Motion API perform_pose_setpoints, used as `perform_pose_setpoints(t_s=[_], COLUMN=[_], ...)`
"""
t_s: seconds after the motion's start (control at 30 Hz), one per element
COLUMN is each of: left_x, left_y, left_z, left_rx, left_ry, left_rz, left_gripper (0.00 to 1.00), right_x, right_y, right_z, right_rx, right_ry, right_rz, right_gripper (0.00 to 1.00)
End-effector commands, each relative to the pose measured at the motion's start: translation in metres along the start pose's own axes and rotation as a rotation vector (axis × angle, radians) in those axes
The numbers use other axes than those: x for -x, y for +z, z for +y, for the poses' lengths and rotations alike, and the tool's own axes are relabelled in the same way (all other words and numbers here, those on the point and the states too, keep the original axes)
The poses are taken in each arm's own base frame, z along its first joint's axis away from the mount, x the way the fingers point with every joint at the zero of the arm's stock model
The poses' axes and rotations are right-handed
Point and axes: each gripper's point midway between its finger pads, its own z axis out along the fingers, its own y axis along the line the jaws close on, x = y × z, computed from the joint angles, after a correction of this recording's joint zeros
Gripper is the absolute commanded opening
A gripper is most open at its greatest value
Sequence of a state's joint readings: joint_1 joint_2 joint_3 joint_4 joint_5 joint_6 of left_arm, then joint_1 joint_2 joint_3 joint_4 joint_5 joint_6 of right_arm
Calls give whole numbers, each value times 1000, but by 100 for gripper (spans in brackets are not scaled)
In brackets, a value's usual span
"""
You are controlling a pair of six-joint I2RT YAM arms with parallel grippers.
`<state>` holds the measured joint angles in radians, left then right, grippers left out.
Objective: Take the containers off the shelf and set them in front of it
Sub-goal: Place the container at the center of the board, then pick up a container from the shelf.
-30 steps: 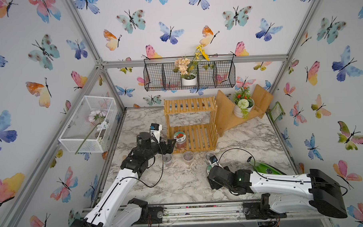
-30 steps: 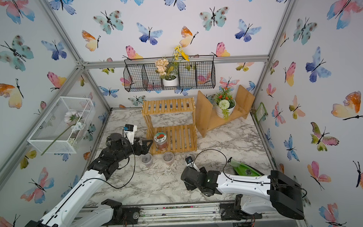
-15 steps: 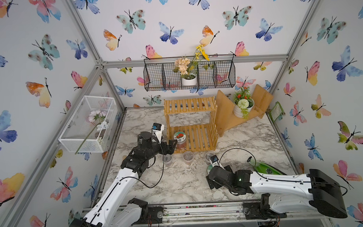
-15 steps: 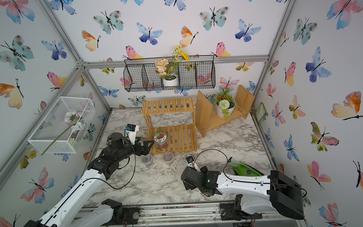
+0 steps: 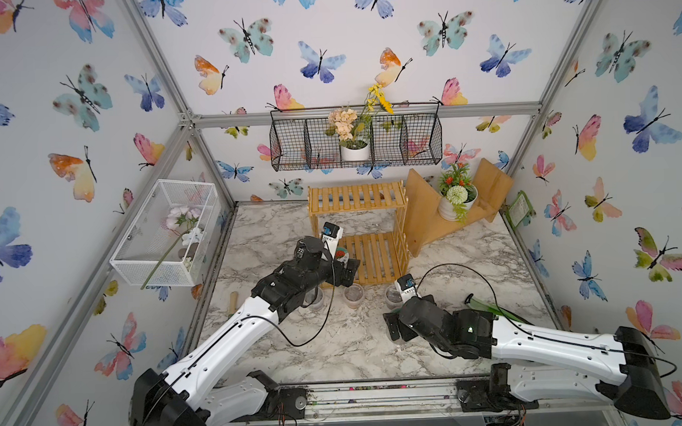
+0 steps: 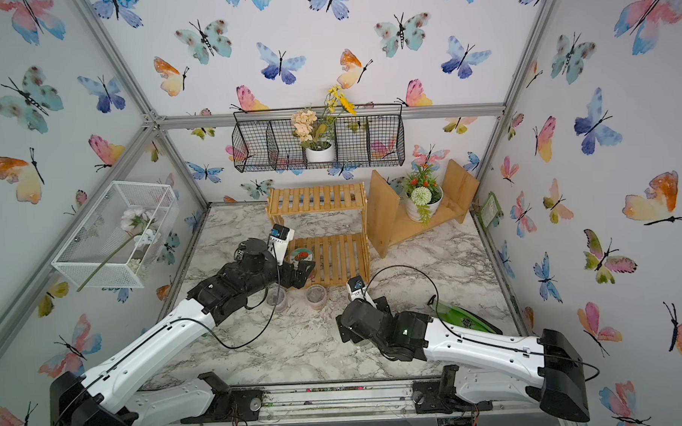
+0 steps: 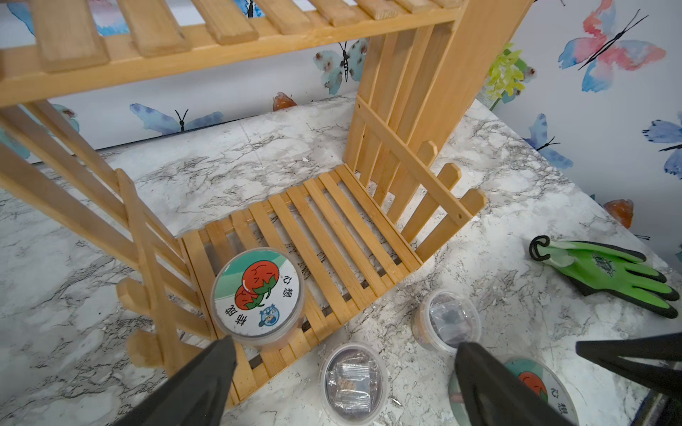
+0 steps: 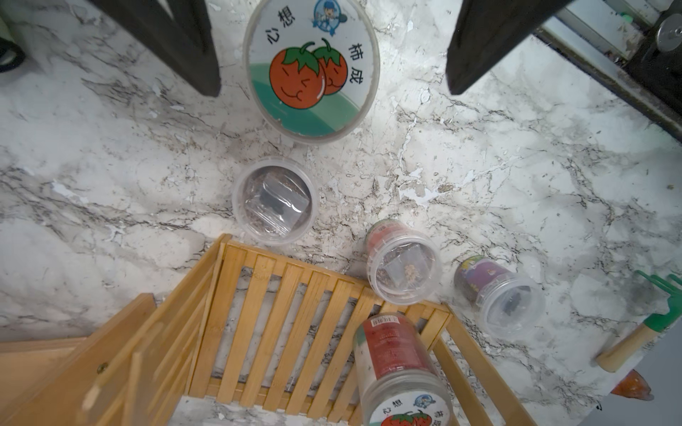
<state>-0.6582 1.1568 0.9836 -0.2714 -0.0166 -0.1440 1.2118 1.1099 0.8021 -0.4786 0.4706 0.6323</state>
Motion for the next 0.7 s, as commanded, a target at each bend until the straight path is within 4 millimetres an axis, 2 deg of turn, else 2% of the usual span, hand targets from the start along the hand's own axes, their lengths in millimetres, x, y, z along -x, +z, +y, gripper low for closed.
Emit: perform_pose_setpoints(t_s=[0.0,0.17,0.33,0.67], left_x=[4,7,6,-13], left_y=[13,33,50,71], left_z=[11,10,18,44], left_rx=[136,223,312,534], left_ry=[-57,-101,-180,-259], left_rz=[30,63,101,188], left_gripper=[99,100,100,99], right_x=[15,31,38,48], right_y=[-9,-15,-16,-19], right_z=[-14,-26,-26,-27], right_rx=[8,66,96,159], right_ry=[6,54,51,83], right_rz=[-5,-12,3,9], right_gripper=[98,98,98,98])
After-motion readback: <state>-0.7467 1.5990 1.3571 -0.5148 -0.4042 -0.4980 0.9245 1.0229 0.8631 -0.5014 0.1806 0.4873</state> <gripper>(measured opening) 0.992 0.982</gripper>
